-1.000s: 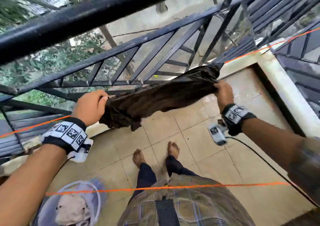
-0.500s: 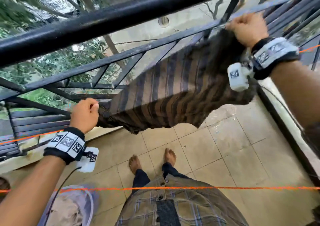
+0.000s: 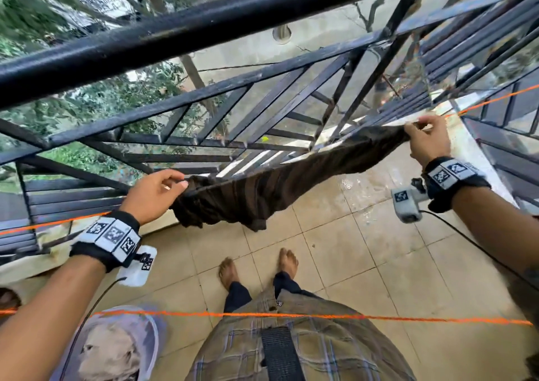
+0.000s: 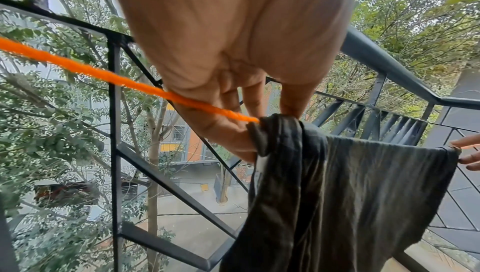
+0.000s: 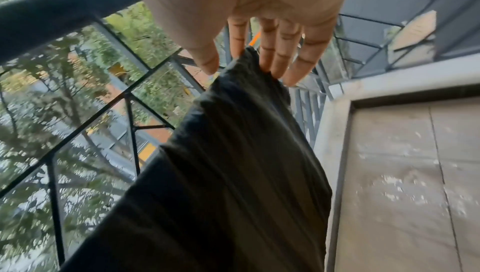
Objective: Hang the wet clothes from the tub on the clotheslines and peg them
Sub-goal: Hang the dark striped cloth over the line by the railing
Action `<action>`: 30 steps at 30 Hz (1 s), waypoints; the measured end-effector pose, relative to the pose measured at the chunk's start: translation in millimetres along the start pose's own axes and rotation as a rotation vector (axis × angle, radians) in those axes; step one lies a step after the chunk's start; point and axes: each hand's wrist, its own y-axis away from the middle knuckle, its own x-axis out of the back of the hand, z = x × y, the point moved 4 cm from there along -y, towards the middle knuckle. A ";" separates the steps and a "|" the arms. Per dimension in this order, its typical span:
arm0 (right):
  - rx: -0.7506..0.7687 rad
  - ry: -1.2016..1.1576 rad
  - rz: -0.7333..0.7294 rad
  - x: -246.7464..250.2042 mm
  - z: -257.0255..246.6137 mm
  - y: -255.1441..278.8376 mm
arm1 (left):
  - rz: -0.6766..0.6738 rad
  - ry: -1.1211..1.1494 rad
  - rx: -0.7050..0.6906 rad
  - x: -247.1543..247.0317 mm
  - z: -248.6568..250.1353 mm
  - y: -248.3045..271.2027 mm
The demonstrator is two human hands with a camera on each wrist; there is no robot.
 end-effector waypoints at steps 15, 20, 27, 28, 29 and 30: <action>0.279 -0.125 0.118 3.4 -12.1 9.6 | 0.026 -0.201 -0.346 25.2 20.8 20.4; 0.365 0.028 0.158 55.4 -48.0 -5.6 | 0.066 0.033 -0.221 42.0 -11.1 29.6; 0.482 0.169 0.356 117.5 -108.7 -99.6 | 0.143 0.569 0.037 51.1 -16.4 39.4; 0.478 0.199 0.336 119.9 -134.5 -79.9 | 0.149 0.579 0.057 51.4 -17.5 38.7; 0.484 0.187 0.323 119.3 -154.7 -61.3 | 0.147 0.579 0.072 49.8 -17.2 37.5; 0.473 0.220 0.297 113.5 -170.6 -47.1 | 0.140 0.561 0.084 48.1 -19.1 36.8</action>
